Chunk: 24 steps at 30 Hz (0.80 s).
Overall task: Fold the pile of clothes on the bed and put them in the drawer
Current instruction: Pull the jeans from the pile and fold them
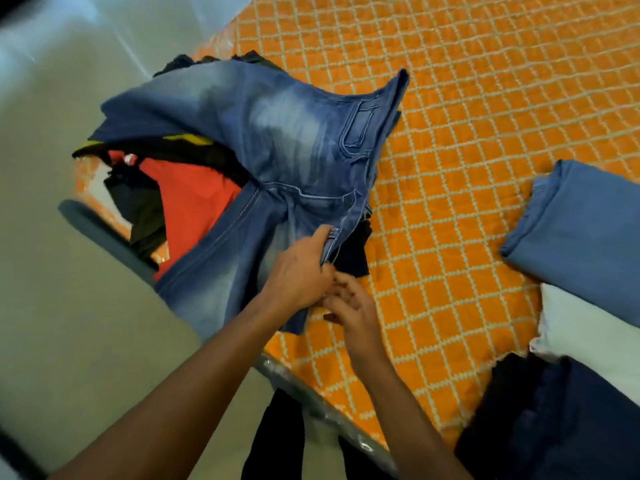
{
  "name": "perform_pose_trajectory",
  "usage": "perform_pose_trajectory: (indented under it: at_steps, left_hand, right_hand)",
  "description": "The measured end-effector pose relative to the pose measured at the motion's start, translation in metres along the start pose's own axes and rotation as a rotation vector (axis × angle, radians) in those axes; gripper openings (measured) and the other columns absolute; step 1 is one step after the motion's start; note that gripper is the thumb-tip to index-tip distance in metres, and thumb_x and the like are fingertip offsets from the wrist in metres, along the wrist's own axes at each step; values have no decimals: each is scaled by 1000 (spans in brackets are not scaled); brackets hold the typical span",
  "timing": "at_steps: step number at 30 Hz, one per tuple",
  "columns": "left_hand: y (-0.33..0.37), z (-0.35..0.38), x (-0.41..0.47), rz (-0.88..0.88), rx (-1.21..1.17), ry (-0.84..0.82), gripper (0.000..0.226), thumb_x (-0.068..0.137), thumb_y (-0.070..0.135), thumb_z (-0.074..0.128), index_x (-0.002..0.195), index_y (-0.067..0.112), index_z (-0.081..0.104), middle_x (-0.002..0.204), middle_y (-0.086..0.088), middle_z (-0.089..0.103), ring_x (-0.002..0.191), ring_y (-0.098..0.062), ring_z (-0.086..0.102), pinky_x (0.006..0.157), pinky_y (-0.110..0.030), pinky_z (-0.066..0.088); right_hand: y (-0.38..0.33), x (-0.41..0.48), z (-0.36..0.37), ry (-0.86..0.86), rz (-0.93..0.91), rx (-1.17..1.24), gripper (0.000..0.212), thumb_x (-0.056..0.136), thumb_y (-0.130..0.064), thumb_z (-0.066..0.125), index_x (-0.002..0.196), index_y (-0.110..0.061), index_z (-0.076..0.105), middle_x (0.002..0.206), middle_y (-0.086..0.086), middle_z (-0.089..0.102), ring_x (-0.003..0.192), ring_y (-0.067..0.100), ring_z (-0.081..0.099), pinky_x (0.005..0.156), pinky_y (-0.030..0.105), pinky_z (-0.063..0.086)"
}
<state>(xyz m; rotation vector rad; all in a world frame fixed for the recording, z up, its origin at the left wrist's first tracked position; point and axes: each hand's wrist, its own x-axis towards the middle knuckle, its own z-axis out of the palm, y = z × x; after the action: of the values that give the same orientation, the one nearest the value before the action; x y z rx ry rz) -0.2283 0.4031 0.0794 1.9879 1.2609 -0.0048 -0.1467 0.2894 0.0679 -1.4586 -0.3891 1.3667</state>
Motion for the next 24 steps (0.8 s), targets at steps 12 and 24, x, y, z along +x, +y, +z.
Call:
perform_pose_trajectory:
  at_steps: [12,24]
  left_hand:
    - [-70,159,-180,-163,456,-174,101,82,34,62,160,29,-3,128,-10,50,104,-36,55,73,-43,49]
    - [-54,201,-210,-702,-114,358,90,68,60,68,144,21,41,131,-8,50,122,-33,49,92,-55,48]
  right_hand:
    - [12,45,-180,59,-385,-1074,75,70,-31,64,143,-23,47,147,4,43,138,27,39,112,45,33]
    - [8,148,-144,-241,-625,-1581,73,74,-30,63,146,-28,49,155,14,38,134,40,41,96,49,44]
